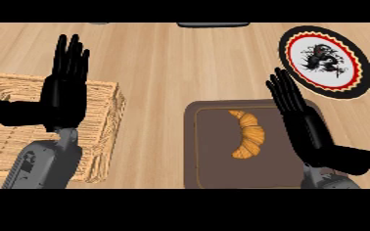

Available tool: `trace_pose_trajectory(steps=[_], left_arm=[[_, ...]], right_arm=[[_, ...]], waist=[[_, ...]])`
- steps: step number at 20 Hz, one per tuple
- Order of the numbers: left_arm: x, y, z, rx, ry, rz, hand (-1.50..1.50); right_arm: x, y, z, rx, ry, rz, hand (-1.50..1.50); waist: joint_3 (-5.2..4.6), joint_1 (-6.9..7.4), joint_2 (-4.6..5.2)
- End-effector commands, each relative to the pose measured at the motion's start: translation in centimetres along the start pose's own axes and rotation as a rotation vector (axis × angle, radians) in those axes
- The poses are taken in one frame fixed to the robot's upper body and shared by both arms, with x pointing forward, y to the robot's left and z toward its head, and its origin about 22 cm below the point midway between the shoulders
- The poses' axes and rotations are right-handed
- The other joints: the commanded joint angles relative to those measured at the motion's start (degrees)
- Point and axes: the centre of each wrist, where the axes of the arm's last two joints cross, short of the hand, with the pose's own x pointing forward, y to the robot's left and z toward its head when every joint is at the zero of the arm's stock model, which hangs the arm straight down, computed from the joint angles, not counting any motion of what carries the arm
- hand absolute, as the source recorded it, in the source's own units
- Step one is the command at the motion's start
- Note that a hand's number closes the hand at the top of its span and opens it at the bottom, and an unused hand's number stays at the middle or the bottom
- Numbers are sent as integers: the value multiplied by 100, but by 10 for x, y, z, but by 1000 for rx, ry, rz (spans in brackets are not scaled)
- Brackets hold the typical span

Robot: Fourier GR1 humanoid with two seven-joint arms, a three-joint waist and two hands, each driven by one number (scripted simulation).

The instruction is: Pick the croissant from the tray and place it in the plate

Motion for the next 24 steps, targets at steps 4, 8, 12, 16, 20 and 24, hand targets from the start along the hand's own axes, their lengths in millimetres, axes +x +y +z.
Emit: trace_pose_trajectory(steps=[4,8,12,16,20,24], left_arm=[[4,0,2,-301,-38,-226,0],[6,-4,4,-485,-30,-331,0],[9,-8,3,-568,-31,-379,0],[9,10,5,-572,-7,-380,0],[-4,22,8,-555,2,-405,0],[5,30,-2,-523,20,-399,0]], right_arm=[[-59,-29,15,16,592,-181,-150],[-48,-78,16,233,906,339,-150],[-8,-84,-39,387,907,604,-150],[6,-56,-92,506,935,727,-150],[12,-32,-137,567,980,812,-150],[28,-23,-165,637,1155,765,-150]], waist=[[31,396,276],[-27,710,282],[-7,746,173],[-3,634,110],[1,452,94],[-3,293,56]])
